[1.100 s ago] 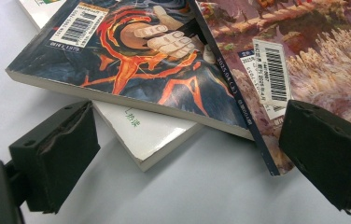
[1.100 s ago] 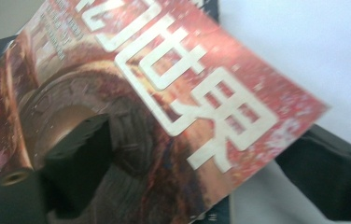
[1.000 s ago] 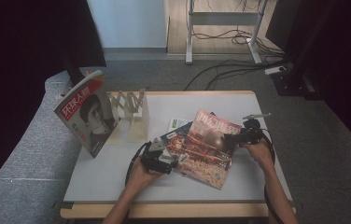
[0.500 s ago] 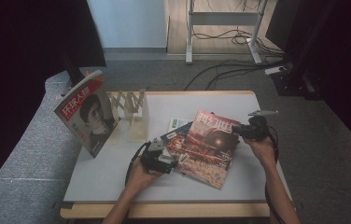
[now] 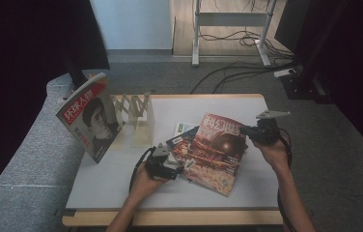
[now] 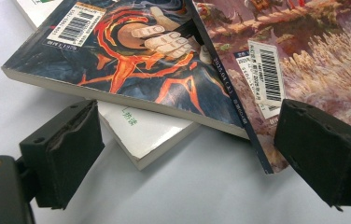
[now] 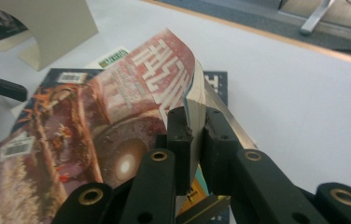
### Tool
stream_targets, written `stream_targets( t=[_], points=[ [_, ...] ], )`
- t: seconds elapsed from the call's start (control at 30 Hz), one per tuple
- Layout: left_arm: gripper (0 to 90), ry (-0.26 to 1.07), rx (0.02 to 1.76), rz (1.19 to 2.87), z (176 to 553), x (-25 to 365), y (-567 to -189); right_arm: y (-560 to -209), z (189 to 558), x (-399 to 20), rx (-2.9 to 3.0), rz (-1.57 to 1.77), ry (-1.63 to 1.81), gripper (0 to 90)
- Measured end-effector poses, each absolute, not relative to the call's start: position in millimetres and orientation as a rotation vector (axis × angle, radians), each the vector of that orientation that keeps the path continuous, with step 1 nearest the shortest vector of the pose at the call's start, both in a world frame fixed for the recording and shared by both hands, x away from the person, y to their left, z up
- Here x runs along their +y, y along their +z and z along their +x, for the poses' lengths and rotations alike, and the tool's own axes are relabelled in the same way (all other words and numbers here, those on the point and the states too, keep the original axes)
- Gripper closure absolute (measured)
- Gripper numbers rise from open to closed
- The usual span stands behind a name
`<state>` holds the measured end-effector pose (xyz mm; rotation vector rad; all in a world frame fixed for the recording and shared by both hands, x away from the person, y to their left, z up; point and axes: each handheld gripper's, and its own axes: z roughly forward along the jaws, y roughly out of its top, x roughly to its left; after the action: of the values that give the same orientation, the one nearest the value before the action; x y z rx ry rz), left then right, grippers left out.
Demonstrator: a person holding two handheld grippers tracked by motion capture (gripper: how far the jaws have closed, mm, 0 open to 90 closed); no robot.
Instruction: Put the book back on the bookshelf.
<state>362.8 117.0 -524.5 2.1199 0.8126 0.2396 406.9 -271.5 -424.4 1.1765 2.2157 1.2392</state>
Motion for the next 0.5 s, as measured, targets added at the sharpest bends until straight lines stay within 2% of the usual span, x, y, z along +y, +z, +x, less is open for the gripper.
stream_targets(
  t=[0.5],
  points=[
    [9.7, 0.203, 0.738, 2.154, 366, 114, -515, -400, 393, -256, 2.214, 1.064, 1.319, 82.3]
  ],
)
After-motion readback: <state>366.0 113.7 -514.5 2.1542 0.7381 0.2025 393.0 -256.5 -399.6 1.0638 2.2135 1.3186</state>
